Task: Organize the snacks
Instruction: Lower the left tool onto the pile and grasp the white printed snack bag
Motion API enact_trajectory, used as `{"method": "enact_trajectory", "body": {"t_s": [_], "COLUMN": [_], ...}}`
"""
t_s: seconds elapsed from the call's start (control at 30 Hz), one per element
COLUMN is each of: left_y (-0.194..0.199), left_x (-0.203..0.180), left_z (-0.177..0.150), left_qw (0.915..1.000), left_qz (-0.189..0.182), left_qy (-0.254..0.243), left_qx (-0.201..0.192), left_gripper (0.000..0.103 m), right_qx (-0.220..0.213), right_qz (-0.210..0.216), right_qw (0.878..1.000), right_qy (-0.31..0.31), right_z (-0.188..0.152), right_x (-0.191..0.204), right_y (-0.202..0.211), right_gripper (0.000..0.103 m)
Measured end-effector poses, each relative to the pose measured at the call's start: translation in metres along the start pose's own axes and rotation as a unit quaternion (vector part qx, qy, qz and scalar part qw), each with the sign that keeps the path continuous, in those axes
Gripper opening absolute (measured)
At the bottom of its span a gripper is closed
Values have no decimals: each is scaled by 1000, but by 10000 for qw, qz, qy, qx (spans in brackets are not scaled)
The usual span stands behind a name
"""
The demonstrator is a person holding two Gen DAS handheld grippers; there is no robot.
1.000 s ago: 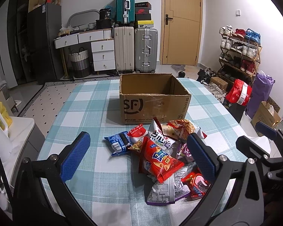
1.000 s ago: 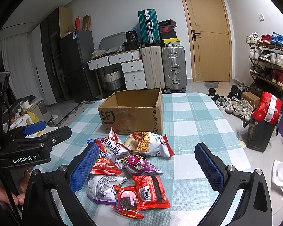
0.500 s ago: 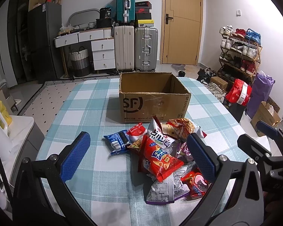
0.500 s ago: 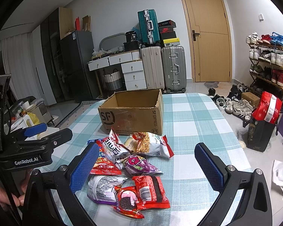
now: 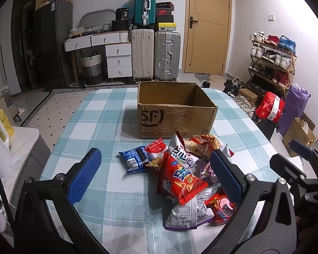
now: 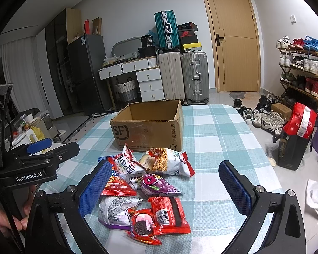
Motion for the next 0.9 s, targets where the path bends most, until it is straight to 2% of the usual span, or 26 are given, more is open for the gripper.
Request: {"method": "enact_trajectory", "body": {"t_s": [0.4,0.53,0.67,0.9], "left_y": [-6,-11,-15,-30], "left_x": [-2,-5,-5,-7], "left_z": [-7,-13,-20,-42], "left_qw": [9999,9995,9992,9967], "left_qz": [-82,-252,-271,-470], "left_qy": [4,37,32,18], "left_qx": [89,208,305,662], "left_gripper": [102,102,102,102], "right_qx": [-1,-1,13,50], "right_qz": [-11,-20,-39,-51], "right_qw": [10000,10000,10000,9999], "right_qy": [-10,-27,-49,-115], "right_z": [1,-3,-5,-8], "right_x": [5,-1,-4,-11], "right_y": [3,2,4,4], "right_gripper": [103,103,103,103]}}
Point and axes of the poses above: each gripper's, at about its wrist camera, not at the fingertips, and y roughly against the way its jaws point, x to its left, z to its top, the point moved 8 cm from there along -y, roughly the way its jaws point, and after that the axes turned 2 degrees about y, right-handed, at the moved point
